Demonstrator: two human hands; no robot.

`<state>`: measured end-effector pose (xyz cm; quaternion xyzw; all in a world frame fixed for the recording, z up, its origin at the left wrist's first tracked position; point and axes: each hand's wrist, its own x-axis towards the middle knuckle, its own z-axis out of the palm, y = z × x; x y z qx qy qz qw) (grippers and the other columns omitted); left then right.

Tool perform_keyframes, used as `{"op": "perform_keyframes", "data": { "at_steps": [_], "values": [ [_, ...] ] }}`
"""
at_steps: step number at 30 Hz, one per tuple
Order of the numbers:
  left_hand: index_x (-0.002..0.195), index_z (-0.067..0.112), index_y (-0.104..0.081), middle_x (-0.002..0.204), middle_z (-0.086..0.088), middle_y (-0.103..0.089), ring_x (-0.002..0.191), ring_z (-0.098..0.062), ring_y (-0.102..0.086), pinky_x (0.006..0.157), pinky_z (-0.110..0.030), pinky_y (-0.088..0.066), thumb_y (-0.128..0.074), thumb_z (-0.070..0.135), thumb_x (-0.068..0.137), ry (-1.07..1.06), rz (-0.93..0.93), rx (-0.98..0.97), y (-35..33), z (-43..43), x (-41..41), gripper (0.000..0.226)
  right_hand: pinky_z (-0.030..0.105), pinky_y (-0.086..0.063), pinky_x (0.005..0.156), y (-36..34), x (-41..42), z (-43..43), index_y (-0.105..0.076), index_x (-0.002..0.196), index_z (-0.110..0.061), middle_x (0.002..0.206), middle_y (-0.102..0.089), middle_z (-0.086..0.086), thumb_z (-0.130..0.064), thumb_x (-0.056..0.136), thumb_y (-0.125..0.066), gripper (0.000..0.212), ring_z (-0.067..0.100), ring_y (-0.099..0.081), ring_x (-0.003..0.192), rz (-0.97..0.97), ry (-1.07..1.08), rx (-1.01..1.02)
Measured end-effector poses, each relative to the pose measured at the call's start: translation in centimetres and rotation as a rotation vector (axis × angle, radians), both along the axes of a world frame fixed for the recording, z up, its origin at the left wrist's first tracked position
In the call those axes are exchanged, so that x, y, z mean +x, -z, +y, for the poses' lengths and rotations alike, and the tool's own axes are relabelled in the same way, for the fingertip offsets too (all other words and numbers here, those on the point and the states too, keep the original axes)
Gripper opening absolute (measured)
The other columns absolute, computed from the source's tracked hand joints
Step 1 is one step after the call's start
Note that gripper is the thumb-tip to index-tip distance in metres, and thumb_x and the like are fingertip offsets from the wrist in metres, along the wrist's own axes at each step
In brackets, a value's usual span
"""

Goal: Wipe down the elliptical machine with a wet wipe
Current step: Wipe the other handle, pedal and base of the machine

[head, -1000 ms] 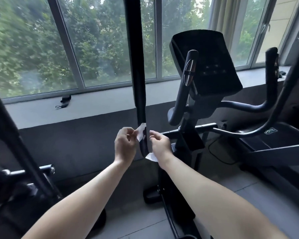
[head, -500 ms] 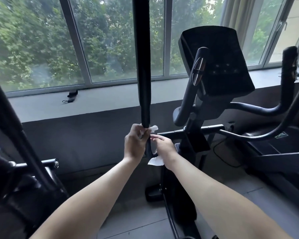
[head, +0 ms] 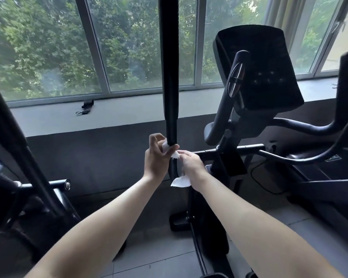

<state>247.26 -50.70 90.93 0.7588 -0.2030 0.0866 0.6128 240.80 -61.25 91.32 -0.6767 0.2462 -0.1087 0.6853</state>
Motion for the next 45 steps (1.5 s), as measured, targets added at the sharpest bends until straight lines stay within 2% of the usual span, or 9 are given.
{"op": "perform_keyframes", "data": {
  "at_steps": [6, 9, 12, 15, 19, 26, 31, 37, 45],
  "values": [
    [0.1, 0.021, -0.049, 0.077, 0.009, -0.063, 0.069, -0.006, -0.058, 0.059, -0.013, -0.04, -0.078, 0.046, 0.086, -0.043, 0.118, 0.083, 2.9, 0.1, -1.0, 0.041, 0.04, -0.056, 0.095, 1.8, -0.4, 0.3, -0.072, 0.119, -0.023, 0.087, -0.067, -0.004, -0.009, 0.098, -0.044, 0.037, 0.016, -0.066, 0.095, 0.054, -0.053, 0.055],
    [0.091, 0.017, -0.051, 0.075, 0.009, -0.058, 0.066, -0.009, -0.054, 0.058, -0.013, -0.04, -0.074, 0.051, 0.087, -0.027, 0.137, 0.112, 3.3, 0.4, -0.9, 0.041, 0.041, -0.054, 0.102, 2.2, -0.1, 0.1, -0.072, 0.118, -0.021, 0.082, -0.067, -0.009, -0.013, 0.102, -0.049, 0.029, 0.011, -0.065, 0.092, 0.026, -0.059, 0.053],
    [0.103, 0.017, -0.046, 0.082, 0.008, -0.062, 0.068, 0.002, -0.059, 0.062, -0.012, -0.044, -0.07, 0.047, 0.092, 0.101, 0.106, 0.174, 3.7, 1.5, -1.1, 0.04, 0.034, -0.052, 0.097, 2.6, -0.2, 0.0, -0.072, 0.117, -0.019, 0.07, -0.064, -0.016, -0.016, 0.102, -0.055, 0.022, 0.002, -0.061, 0.08, -0.004, -0.073, 0.058],
    [0.106, 0.023, -0.031, 0.093, 0.005, -0.071, 0.081, -0.01, -0.069, 0.077, -0.029, -0.055, -0.069, 0.036, 0.095, 0.224, 0.024, 0.173, 4.6, 2.3, -1.1, 0.042, 0.028, -0.053, 0.084, 3.2, -0.1, 0.1, -0.072, 0.117, -0.022, 0.072, -0.066, -0.016, -0.016, 0.101, -0.06, 0.021, -0.001, -0.062, 0.07, -0.026, -0.072, 0.094],
    [0.1, 0.025, -0.03, 0.082, 0.006, -0.069, 0.068, -0.007, -0.058, 0.065, -0.021, -0.045, -0.07, 0.026, 0.096, 0.083, 0.011, 0.154, 3.3, 1.8, -0.8, 0.04, 0.022, -0.049, 0.089, 3.2, 0.1, -0.2, -0.073, 0.116, -0.022, 0.096, -0.071, -0.01, -0.024, 0.102, -0.059, 0.02, 0.01, -0.064, 0.098, -0.044, -0.07, 0.007],
    [0.09, 0.033, -0.032, 0.091, -0.008, -0.071, 0.07, -0.027, -0.059, 0.067, -0.042, -0.05, -0.075, 0.025, 0.09, 0.013, -0.005, 0.012, 1.6, 0.9, -0.1, 0.043, 0.014, -0.044, 0.068, 2.5, 0.7, -0.8, -0.069, 0.117, -0.02, 0.103, -0.073, -0.002, -0.021, 0.106, -0.049, 0.023, 0.003, -0.06, 0.083, -0.033, -0.066, -0.053],
    [0.099, 0.023, -0.037, 0.082, -0.001, -0.065, 0.07, -0.003, -0.06, 0.066, -0.023, -0.048, -0.07, 0.025, 0.095, 0.036, -0.062, 0.006, 0.6, 0.5, -0.5, 0.034, 0.02, -0.045, 0.074, 3.0, 1.1, -0.6, -0.072, 0.116, -0.021, 0.104, -0.076, -0.003, -0.023, 0.105, -0.051, 0.023, 0.005, -0.063, 0.085, -0.098, -0.075, -0.073],
    [0.113, 0.01, -0.032, 0.087, 0.01, -0.071, 0.077, -0.012, -0.064, 0.072, -0.022, -0.049, -0.051, -0.002, 0.098, 0.215, -0.085, 0.144, 3.4, 1.9, -0.2, 0.026, 0.023, -0.047, 0.077, 3.8, 1.7, -0.8, -0.075, 0.106, -0.025, 0.066, -0.066, -0.021, -0.027, 0.105, -0.049, 0.026, 0.0, -0.058, 0.072, -0.068, -0.071, -0.103],
    [0.087, 0.019, -0.062, 0.089, 0.014, -0.077, 0.089, -0.007, -0.074, 0.082, -0.027, -0.057, -0.077, 0.015, 0.091, 0.056, 0.008, -0.067, 2.9, 0.7, -0.9, 0.017, 0.034, -0.05, 0.083, 3.3, 1.2, -1.1, -0.072, 0.098, -0.01, 0.097, -0.075, 0.012, -0.033, 0.097, -0.052, 0.031, 0.016, -0.063, 0.085, -0.093, -0.057, -0.037]
  ]
}}
